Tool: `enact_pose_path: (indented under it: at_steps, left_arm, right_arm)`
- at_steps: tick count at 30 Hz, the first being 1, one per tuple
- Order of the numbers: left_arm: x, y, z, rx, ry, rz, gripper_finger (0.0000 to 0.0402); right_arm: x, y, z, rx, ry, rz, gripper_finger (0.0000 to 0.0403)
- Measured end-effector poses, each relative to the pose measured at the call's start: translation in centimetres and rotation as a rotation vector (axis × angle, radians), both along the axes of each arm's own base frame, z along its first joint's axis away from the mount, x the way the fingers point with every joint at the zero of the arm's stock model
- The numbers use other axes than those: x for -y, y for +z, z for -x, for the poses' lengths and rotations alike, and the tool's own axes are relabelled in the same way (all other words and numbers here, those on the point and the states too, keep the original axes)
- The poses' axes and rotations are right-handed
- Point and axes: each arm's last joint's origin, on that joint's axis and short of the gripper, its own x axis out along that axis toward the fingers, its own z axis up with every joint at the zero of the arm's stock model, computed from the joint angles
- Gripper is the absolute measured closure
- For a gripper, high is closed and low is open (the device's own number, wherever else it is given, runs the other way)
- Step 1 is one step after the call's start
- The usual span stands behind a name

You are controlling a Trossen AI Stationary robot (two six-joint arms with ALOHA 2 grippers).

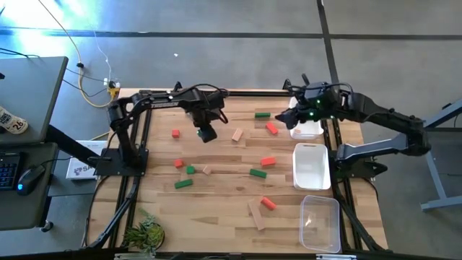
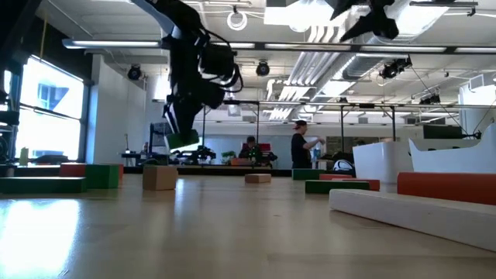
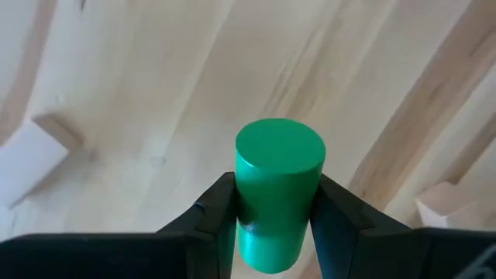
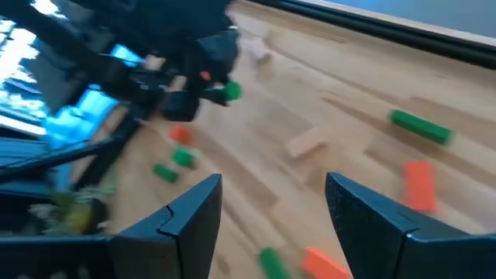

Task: Sort & place blocks by color
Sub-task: Put the green block into the transparent bin

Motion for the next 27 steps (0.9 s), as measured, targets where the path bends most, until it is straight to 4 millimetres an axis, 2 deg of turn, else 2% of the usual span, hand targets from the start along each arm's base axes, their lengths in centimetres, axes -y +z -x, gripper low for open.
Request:
enact_pose_path:
  at_steps: [12, 19, 27]
  left_arm:
    - [2.9, 3.7, -1.5, 0.285, -0.070, 0.050, 0.0301]
    - [4.0, 4.7, -2.8, 0.437, -0.088, 0.097, 0.0301]
    - [5.2, 5.6, -4.8, 0.619, -0.099, 0.148, 0.0301]
  right_arm:
    - [-4.1, 1.3, -1.6, 0.175, 0.128, -0.043, 0.0185]
    - [-6.4, 1.7, -1.8, 0.212, 0.178, -0.005, 0.0185]
    - [-8.2, 1.4, -2.1, 0.198, 0.195, 0.027, 0.0185]
